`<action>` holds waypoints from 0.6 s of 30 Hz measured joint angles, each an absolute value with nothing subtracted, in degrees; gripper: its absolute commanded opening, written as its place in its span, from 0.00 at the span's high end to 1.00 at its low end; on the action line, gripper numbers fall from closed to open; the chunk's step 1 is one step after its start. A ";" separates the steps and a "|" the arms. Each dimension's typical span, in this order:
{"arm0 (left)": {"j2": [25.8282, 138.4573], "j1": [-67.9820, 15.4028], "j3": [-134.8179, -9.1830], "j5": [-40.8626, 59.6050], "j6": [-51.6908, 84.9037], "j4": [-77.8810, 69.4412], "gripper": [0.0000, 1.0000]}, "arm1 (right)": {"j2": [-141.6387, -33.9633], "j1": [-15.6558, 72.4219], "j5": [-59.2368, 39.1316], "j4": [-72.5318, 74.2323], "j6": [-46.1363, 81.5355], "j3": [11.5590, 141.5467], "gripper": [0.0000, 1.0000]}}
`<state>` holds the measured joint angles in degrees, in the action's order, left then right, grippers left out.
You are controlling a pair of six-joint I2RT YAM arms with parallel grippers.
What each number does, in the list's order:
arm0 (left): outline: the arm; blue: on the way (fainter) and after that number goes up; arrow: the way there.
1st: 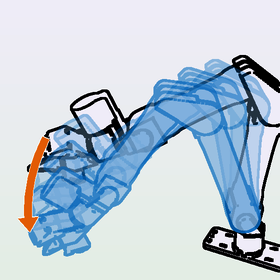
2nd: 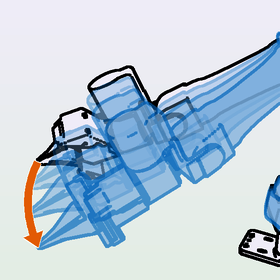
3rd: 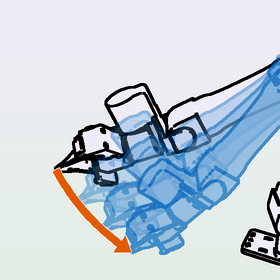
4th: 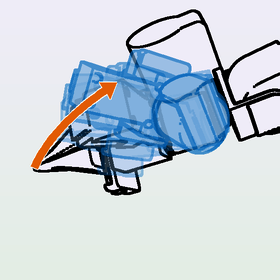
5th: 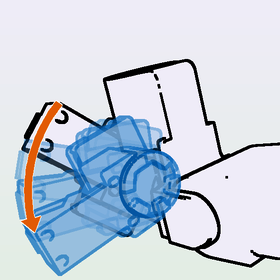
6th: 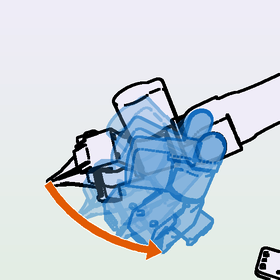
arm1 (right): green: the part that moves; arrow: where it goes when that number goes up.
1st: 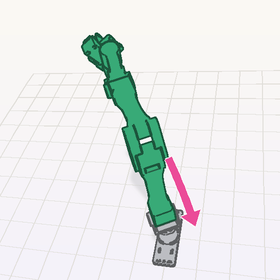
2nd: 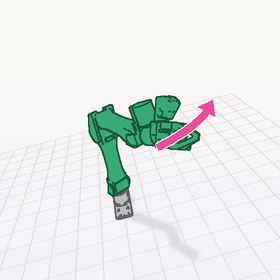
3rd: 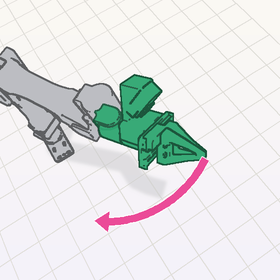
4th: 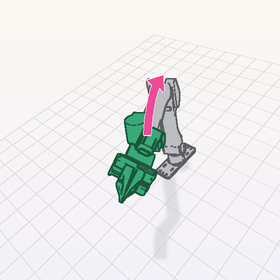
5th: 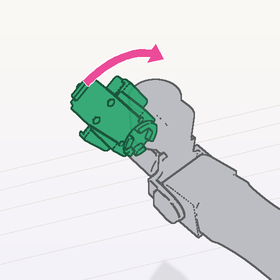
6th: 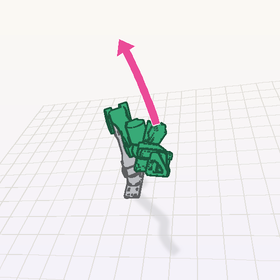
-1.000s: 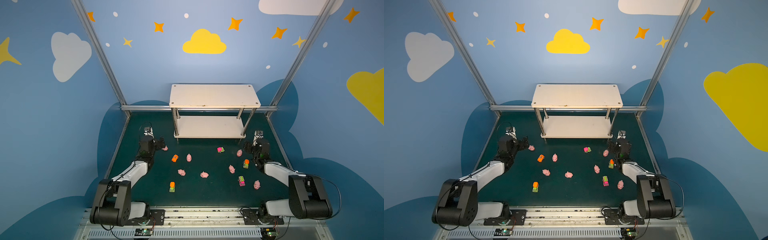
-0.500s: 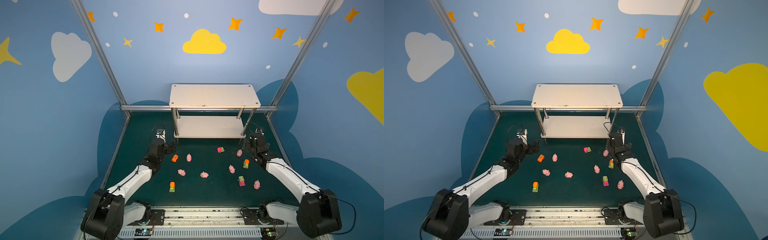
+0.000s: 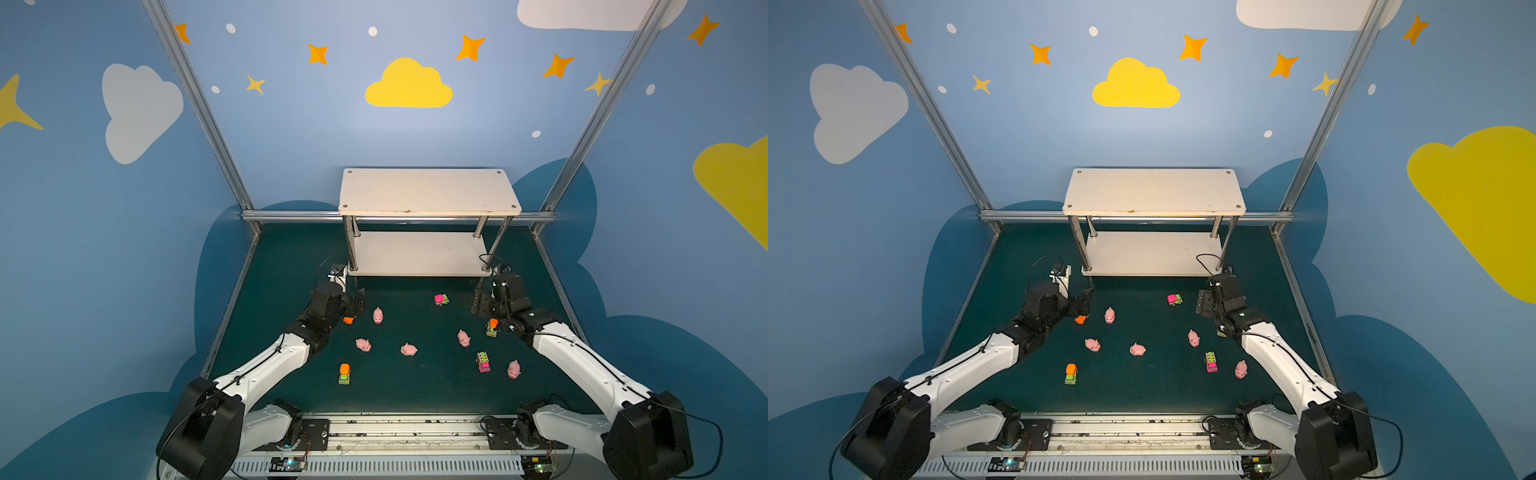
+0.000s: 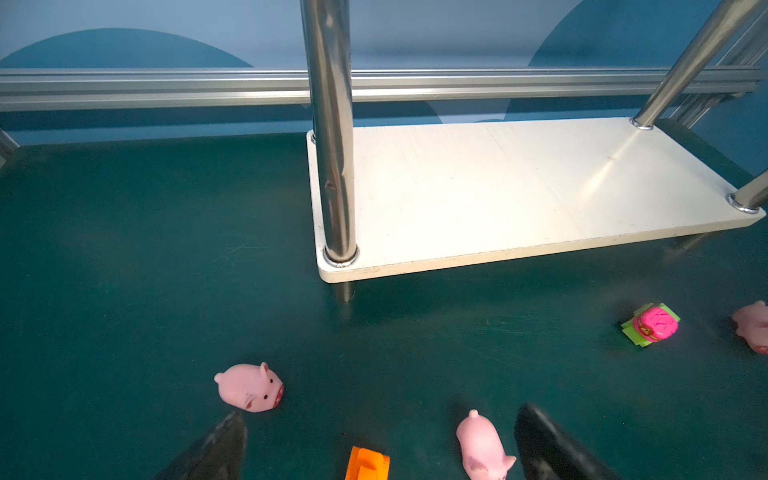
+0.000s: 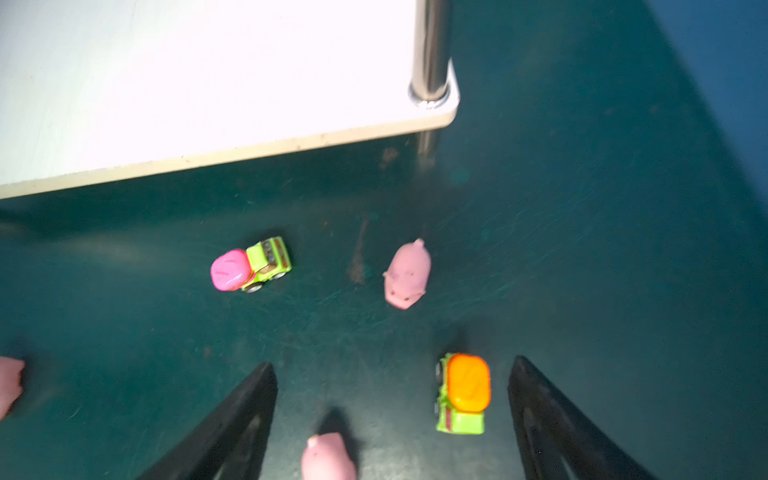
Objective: Place and organize the plastic toys onto the shelf
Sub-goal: 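Move the right gripper over a pink pig while the left arm reaches forward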
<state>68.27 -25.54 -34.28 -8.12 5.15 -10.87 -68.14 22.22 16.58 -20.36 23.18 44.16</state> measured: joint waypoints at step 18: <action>72.69 -25.58 -35.44 -7.18 5.37 -10.41 0.00 | -79.92 23.11 13.61 -16.99 29.91 47.20 0.34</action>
